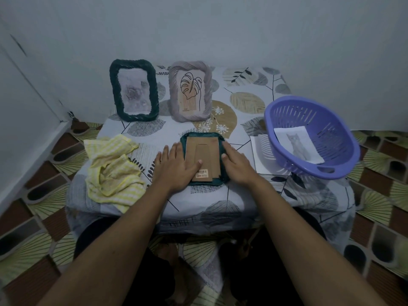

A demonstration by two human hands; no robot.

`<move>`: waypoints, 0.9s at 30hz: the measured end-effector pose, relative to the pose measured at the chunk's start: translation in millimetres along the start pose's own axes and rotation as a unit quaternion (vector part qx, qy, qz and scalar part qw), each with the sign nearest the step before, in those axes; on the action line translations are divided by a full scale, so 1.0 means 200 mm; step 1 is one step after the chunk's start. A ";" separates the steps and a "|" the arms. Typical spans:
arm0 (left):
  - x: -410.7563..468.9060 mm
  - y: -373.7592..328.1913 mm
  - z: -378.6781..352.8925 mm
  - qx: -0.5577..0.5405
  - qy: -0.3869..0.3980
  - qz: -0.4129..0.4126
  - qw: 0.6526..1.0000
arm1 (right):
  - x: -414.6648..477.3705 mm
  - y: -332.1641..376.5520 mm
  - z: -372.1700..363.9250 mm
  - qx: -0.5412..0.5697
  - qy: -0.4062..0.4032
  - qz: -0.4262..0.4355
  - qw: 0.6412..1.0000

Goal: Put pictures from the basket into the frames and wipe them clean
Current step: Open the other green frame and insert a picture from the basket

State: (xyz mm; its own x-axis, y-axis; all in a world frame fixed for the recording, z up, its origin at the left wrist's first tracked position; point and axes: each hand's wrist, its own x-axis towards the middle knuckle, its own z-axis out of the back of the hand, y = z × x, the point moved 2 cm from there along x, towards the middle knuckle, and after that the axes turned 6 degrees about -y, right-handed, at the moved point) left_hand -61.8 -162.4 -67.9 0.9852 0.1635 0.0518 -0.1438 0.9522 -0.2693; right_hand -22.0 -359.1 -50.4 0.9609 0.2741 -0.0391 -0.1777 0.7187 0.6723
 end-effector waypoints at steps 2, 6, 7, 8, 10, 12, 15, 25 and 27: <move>0.00 0.00 0.00 0.001 0.002 0.001 1.000 | -0.02 -0.02 0.05 0.014 -0.026 -0.018 0.999; 0.00 0.01 -0.01 0.001 0.002 0.001 1.000 | -0.09 -0.04 0.10 -0.075 -0.049 -0.071 0.993; 0.00 0.01 -0.01 0.002 0.001 0.002 1.000 | -0.11 -0.04 0.10 -0.079 -0.045 -0.066 0.994; 0.00 0.01 -0.01 0.002 0.000 0.003 1.000 | -0.13 -0.03 0.09 -0.084 -0.040 -0.057 0.994; 0.00 0.01 -0.01 0.002 -0.003 0.004 1.000 | -0.16 -0.03 0.08 -0.096 -0.038 -0.047 0.994; 0.00 0.01 -0.01 0.002 -0.005 0.004 1.000 | -0.17 -0.02 0.07 -0.112 -0.043 -0.046 0.992; 0.01 0.01 -0.01 0.001 -0.004 0.005 1.000 | -0.17 -0.01 0.06 -0.136 -0.051 -0.046 0.988; 0.00 0.00 -0.01 0.004 -0.008 0.004 1.000 | -0.18 -0.01 0.04 -0.145 -0.070 -0.030 0.986; 0.00 0.00 -0.01 0.005 -0.007 0.005 1.000 | -0.18 -0.01 0.04 -0.146 -0.065 -0.029 0.987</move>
State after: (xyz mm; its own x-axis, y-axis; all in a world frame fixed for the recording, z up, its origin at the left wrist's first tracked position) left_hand -61.2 -162.1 -69.2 0.9822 0.1765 0.0635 -0.1545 0.9532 -0.2601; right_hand -54.6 -375.8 -44.8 0.9869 0.1574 0.0362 -0.1576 0.8895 0.4290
